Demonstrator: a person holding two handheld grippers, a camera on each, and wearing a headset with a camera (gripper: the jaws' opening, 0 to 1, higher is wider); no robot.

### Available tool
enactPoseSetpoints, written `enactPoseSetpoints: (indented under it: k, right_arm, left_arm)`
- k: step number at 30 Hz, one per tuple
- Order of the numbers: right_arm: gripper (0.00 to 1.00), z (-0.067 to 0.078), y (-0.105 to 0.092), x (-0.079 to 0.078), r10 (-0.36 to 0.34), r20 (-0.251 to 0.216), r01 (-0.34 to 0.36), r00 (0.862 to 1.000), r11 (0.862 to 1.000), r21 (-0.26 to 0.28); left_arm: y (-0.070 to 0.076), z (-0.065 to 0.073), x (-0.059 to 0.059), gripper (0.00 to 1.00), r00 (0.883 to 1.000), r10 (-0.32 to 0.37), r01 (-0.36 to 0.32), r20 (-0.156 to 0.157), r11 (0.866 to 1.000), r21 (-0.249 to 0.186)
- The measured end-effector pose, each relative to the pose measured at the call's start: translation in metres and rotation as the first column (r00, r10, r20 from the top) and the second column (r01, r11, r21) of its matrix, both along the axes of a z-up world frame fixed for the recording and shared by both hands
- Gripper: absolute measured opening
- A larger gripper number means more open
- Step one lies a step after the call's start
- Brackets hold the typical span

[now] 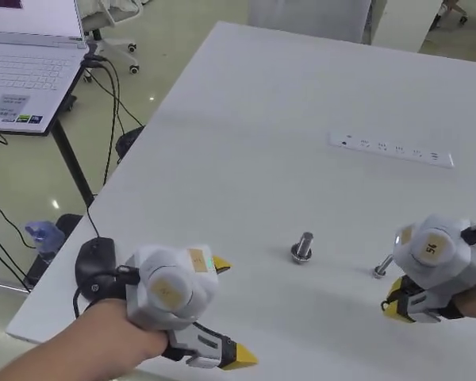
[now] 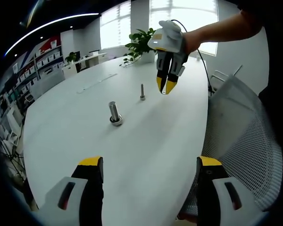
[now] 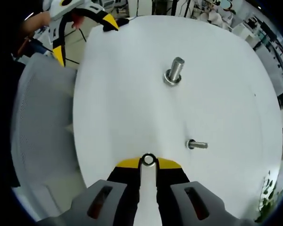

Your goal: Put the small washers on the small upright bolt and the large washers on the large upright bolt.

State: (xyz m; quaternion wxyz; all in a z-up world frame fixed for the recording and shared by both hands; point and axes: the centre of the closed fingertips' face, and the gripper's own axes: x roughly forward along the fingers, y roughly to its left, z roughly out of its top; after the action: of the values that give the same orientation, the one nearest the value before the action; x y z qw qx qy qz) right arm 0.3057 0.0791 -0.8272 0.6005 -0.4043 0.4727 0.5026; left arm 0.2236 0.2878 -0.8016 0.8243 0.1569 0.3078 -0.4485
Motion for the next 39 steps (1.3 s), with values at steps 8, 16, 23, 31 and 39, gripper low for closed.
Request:
enactPoseSetpoints:
  k: [8, 16, 23, 31, 39]
  right_arm:
    - [0.11, 0.01, -0.02, 0.025, -0.026, 0.015, 0.027, 1.0, 0.999, -0.027]
    - [0.11, 0.026, -0.015, 0.044, -0.039, 0.031, 0.04, 0.999, 0.999, -0.021]
    - [0.11, 0.034, -0.011, 0.067, -0.056, 0.044, 0.056, 0.997, 0.998, -0.01]
    - [0.11, 0.032, 0.004, 0.071, -0.033, 0.04, 0.033, 0.999, 0.999, -0.007]
    - [0.11, 0.022, 0.011, 0.069, -0.01, 0.031, 0.011, 0.999, 1.0, -0.023]
  left_arm:
    - [0.001, 0.0, 0.001, 0.81, 1.0, 0.0, 0.0, -0.001, 1.0, 0.01]
    - [-0.003, -0.003, 0.0, 0.8, 1.0, -0.008, 0.008, -0.013, 1.0, 0.01]
    - [-0.003, -0.004, 0.005, 0.8, 1.0, -0.012, 0.012, -0.018, 1.0, 0.007]
    - [-0.004, -0.005, 0.008, 0.8, 1.0, -0.016, 0.016, -0.019, 1.0, 0.011]
    - [-0.006, -0.006, 0.007, 0.8, 1.0, -0.021, 0.021, -0.024, 1.0, 0.007]
